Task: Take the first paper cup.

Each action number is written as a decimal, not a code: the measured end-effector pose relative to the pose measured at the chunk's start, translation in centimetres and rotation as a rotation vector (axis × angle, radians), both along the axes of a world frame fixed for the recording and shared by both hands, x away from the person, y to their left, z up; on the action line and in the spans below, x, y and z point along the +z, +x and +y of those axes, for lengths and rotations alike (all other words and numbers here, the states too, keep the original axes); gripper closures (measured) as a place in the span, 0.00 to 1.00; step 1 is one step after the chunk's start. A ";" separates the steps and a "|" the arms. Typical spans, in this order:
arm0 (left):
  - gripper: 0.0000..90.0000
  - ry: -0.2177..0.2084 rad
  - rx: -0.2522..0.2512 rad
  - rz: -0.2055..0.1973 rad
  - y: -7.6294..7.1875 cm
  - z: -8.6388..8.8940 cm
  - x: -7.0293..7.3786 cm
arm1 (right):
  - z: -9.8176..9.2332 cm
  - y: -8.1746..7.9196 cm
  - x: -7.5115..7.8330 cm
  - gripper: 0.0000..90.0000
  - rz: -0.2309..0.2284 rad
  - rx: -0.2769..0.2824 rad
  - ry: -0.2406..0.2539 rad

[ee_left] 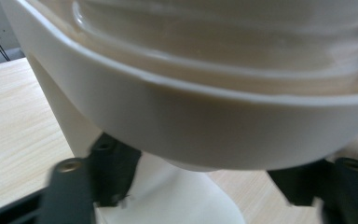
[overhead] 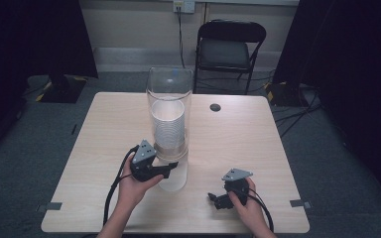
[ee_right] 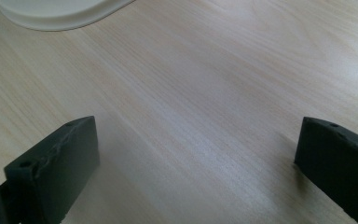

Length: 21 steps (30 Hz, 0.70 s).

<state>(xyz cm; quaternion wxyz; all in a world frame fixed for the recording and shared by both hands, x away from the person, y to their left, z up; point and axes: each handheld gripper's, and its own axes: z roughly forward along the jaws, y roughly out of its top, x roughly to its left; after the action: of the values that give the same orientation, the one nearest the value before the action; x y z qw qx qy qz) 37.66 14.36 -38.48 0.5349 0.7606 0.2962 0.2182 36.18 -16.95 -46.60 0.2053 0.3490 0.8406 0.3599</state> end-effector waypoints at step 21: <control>0.41 0.027 -0.002 -0.012 0.2 -0.1 -0.2 | 0.0 0.0 0.0 0.00 0.000 0.000 0.000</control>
<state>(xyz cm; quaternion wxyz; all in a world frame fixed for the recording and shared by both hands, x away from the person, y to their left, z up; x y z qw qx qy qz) 37.85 14.25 -38.70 0.5266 0.7667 0.2893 0.2262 36.18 -16.95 -46.60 0.2053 0.3488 0.8407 0.3597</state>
